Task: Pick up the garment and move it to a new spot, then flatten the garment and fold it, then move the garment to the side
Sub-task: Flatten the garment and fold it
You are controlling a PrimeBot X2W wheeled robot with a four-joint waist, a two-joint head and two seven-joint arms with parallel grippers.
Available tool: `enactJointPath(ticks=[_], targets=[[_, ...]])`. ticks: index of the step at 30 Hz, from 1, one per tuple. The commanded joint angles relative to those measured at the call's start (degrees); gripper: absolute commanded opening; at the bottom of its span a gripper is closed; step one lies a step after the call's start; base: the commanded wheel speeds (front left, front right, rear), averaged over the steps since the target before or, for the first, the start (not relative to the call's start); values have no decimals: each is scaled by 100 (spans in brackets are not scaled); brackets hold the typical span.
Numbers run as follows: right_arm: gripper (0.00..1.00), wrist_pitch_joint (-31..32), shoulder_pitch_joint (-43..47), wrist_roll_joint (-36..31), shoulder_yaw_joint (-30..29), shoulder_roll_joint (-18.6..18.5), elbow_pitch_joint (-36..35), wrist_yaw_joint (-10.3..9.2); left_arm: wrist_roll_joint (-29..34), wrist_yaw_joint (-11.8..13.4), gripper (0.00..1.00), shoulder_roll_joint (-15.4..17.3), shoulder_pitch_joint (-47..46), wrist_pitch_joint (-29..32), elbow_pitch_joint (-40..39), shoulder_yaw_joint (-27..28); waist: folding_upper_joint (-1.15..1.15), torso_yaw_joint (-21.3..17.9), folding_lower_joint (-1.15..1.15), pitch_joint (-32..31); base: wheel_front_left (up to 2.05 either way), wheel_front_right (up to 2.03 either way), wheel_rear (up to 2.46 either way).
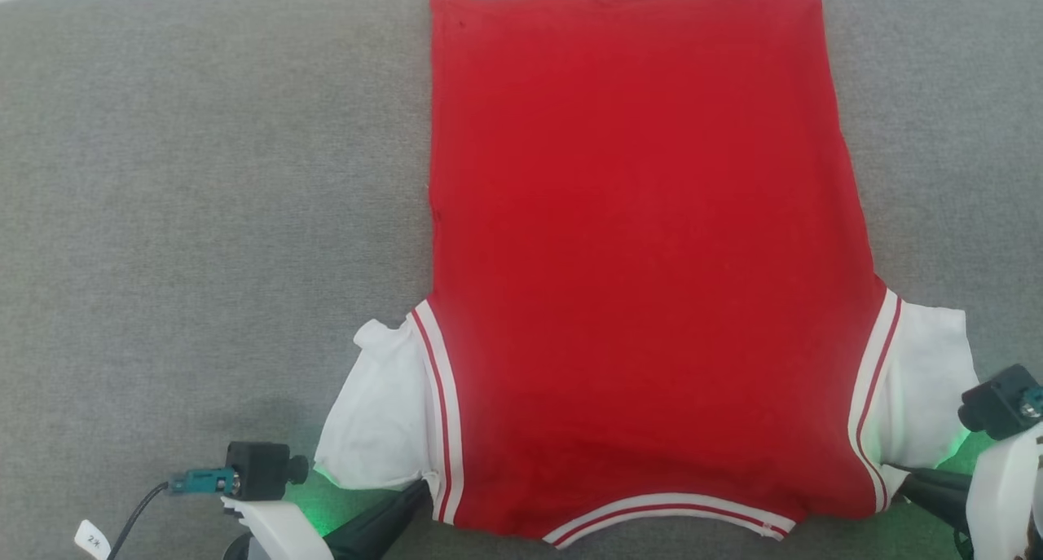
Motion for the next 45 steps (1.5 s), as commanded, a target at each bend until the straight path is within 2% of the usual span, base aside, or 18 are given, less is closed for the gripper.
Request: enactJointPath(ticks=[1,3,5,7,11,14,17,21,25,32,37,41,42,43,44,45], targets=[[100,40,10,-243,93,230,318,-191,78,19,0,-232,-157,-19,197,-7,-1,-39,0,33,0,0,0],[100,-10,-35,-339,-84,93,261,-197,102,13,0,-250,-173,-62,209,0,-1,-68,0,64,0,0,0],[100,-46,-48,-321,-373,-195,85,-219,117,3,0,-248,-189,-103,168,2,-1,-72,0,94,0,0,0],[100,-51,12,-86,-705,-564,-366,-219,187,0,0,-235,-198,-155,98,0,-1,-49,0,135,0,0,0],[100,72,249,493,-1339,-1437,-1478,-101,369,-7,0,-273,-310,-226,-111,-2,-1,57,0,270,0,0,0],[100,230,105,858,-1905,-2051,-1807,-104,519,1,0,-385,-475,-232,-248,-16,-1,221,0,403,0,0,0],[100,494,-300,1048,-2342,-2226,-1762,-104,654,6,0,-552,-660,-199,-314,-43,-1,437,0,574,0,0,0],[100,1107,-1101,952,-2692,-2077,-1317,-104,814,-5,0,-812,-900,-141,-303,-105,-1,790,0,846,0,0,0],[100,1991,-2401,359,-2735,-1399,-475,-103,886,-24,0,-1118,-1146,-108,-168,-187,-1,1143,0,1165,0,0,0],[100,3665,-4637,-1045,-2293,-68,1144,-103,1000,-7,0,-1450,-1440,-138,45,-319,-1,1514,0,1661,0,0,0],[100,4120,-5601,-2083,-2077,492,2217,-104,1019,15,0,-1594,-1609,-198,97,-431,-1,1628,0,1909,0,0,0],[99,4229,-5792,-2402,-1997,757,2750,-104,982,27,0,-1638,-1691,-234,148,-485,-1,1629,0,1946,0,0,0],[44,4219,-5830,-2400,-1990,857,2850,-103,967,32,0,-1638,-1731,-254,160,-497,-1,1617,0,1944,0,0,0],[15,4141,-5866,-2396,-2008,930,2920,-102,944,33,0,-1638,-1772,-272,185,-494,-1,1601,0,1932,0,0,0],[0,4038,-5876,-2385,-2030,986,2985,-102,924,33,0,-1626,-1802,-294,219,-486,-1,1574,0,1904,0,0,0],[0,3954,-5855,-2350,-2032,1025,3032,-103,908,34,0,-1605,-1827,-324,251,-477,-1,1540,0,1858,0,0,0]])
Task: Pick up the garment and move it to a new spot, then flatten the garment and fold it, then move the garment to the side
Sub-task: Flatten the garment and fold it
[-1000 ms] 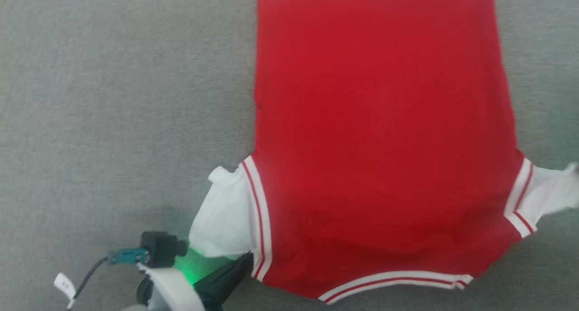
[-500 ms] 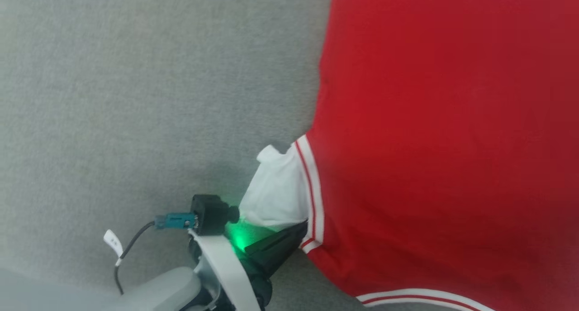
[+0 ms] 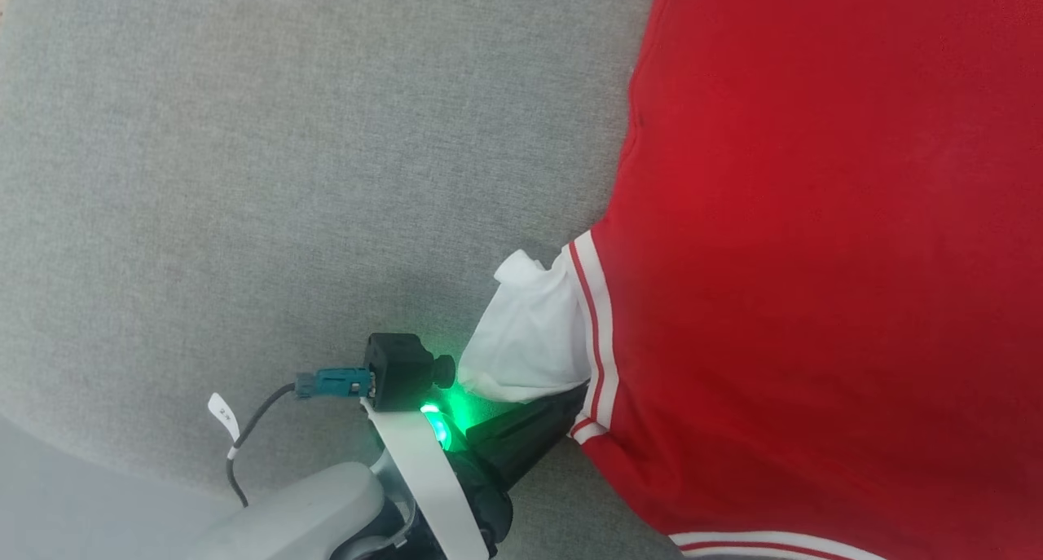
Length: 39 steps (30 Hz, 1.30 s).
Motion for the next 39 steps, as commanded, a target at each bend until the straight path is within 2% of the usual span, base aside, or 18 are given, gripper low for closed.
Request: enactJointPath(ticks=[1,4,7,14,20,24,29,32,37,38,39], targets=[[0,-13,226,63,81,66,97,2,-152,152,0,-498,-295,55,675,56,-1,-64,1,-84,0,0,0],[0,-271,448,322,160,1,-66,2,-184,152,0,-383,-235,-79,718,184,-1,-208,1,-323,0,0,0],[0,-462,822,709,351,-238,-507,1,-152,152,0,-192,-86,-184,749,343,-1,-397,1,-604,0,0,0],[0,-550,2273,1931,666,-1211,-2029,1,-146,137,0,185,364,-258,698,716,-1,-824,1,-1181,0,0,0],[0,-889,3991,2869,812,-2042,-3334,1,-47,94,0,281,765,-264,592,1019,-1,-1065,1,-1521,0,0,0],[0,-1250,5210,3222,1011,-2427,-4043,2,12,94,0,332,1003,-260,528,1264,-1,-1175,1,-1687,0,0,0],[0,-1684,6359,3446,1315,-2596,-4778,2,52,93,0,364,1212,-260,457,1443,-1,-1246,1,-1789,0,0,0],[0,-1828,6860,3414,1505,-2517,-5057,2,80,93,0,374,1236,-260,483,1445,-1,-1267,1,-1812,0,0,0],[0,-2010,7072,3190,1476,-2294,-5061,2,17,92,0,421,1256,-260,524,1425,-1,-1349,1,-1812,0,0,0],[5,-2085,7052,3108,1421,-2261,-5038,2,5,92,0,438,1254,-260,539,1420,-1,-1369,1,-1814,0,0,0],[56,-2175,7012,3031,1335,-2233,-5014,2,5,92,0,457,1249,-260,555,1412,-1,-1390,1,-1815,0,0,0]])
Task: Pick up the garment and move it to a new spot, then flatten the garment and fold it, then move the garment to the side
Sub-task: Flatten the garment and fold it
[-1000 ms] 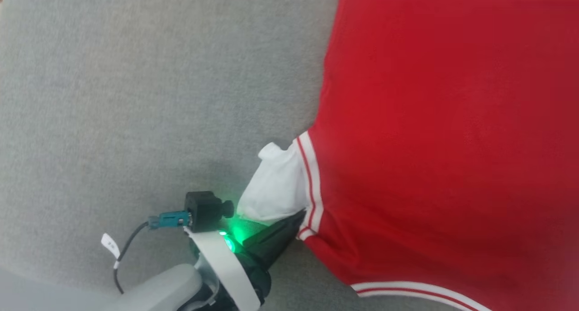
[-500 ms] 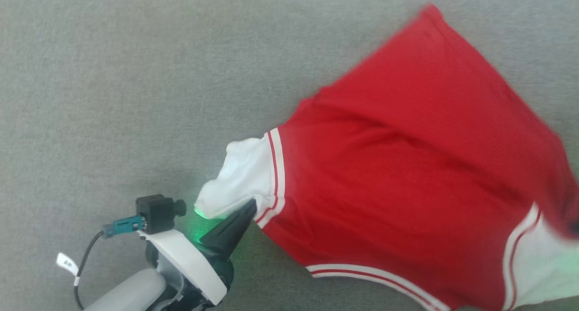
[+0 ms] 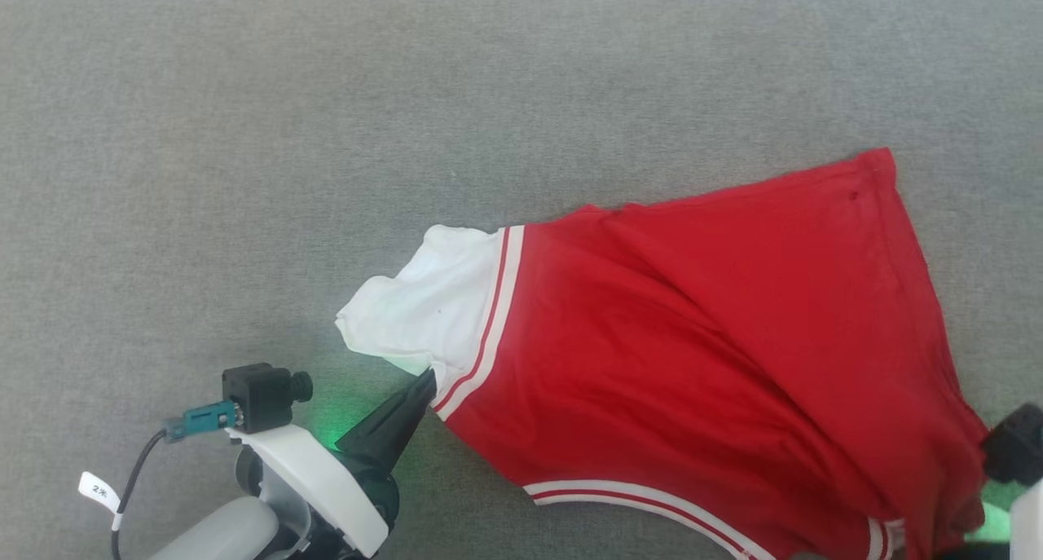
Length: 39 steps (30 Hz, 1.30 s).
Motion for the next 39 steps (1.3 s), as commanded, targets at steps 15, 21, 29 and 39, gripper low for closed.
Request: enactJointPath(ticks=[15,21,29,39], targets=[[100,-1048,6,269,-1988,-1096,71,1,155,19,0,-96,-36,-28,63,-44,0,135,0,83,0,0,0],[100,-625,-804,-194,-2210,-346,288,1,270,13,0,-319,-208,-27,25,-157,0,428,0,299,0,0,0],[100,386,-2442,-1342,-1786,910,1285,1,361,5,0,-594,-495,-8,85,-269,0,720,0,678,0,0,0],[17,863,-3150,-1899,-836,1527,2259,-1,366,5,0,-799,-712,5,267,-315,0,815,0,797,0,0,0]])
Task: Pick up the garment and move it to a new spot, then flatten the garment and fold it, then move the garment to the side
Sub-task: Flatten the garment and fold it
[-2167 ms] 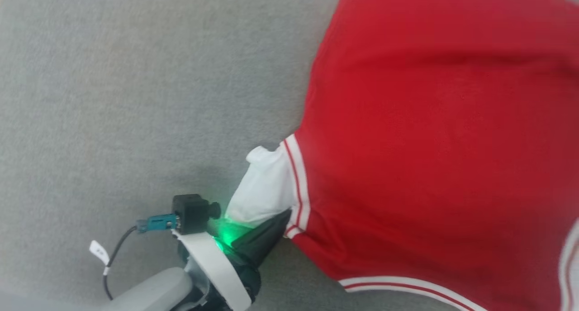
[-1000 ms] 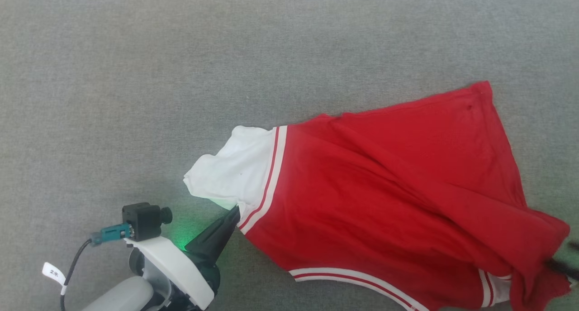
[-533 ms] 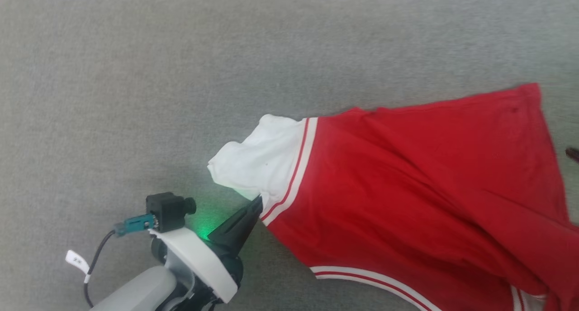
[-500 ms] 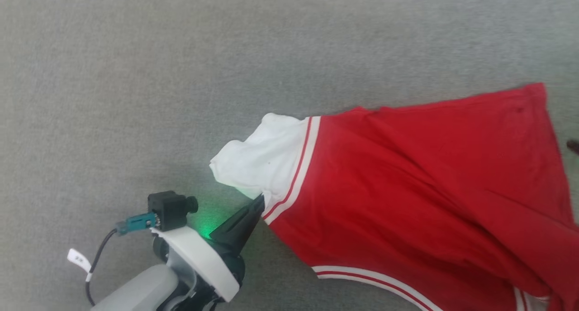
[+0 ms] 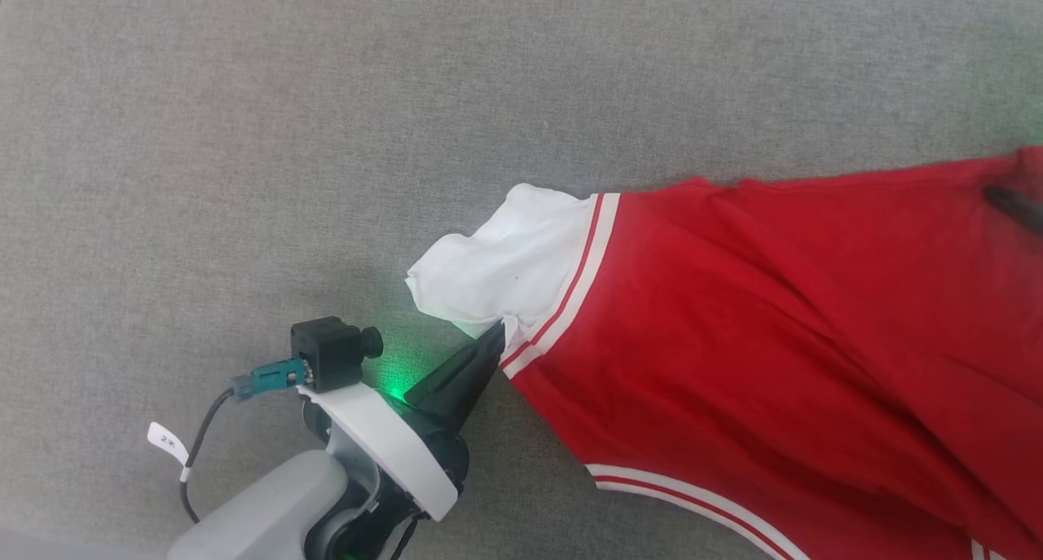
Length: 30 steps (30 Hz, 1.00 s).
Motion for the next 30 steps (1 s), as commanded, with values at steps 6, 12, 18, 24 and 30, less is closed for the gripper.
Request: enactJointPath(ticks=[6,12,18,24,30], targets=[[0,-362,-143,197,73,253,284,-4,-117,-11,0,-40,-256,34,104,129,0,-85,0,-142,0,0,0],[0,-847,-737,429,-430,571,775,-5,-458,-10,0,194,-991,44,-73,429,0,-187,0,-254,0,0,0],[0,-1397,-1865,251,-977,1018,1514,-5,-1146,-10,0,362,-2452,339,310,1022,0,-370,0,-154,0,0,0],[0,-1984,-3324,-188,-1399,1467,2411,-7,-1400,-10,0,194,-4331,546,1409,1675,0,-556,0,55,0,0,0],[0,-2685,-4701,-602,-1731,1806,3331,-14,-1269,4,0,-47,-6203,286,2524,2155,0,-723,0,124,0,0,0]])
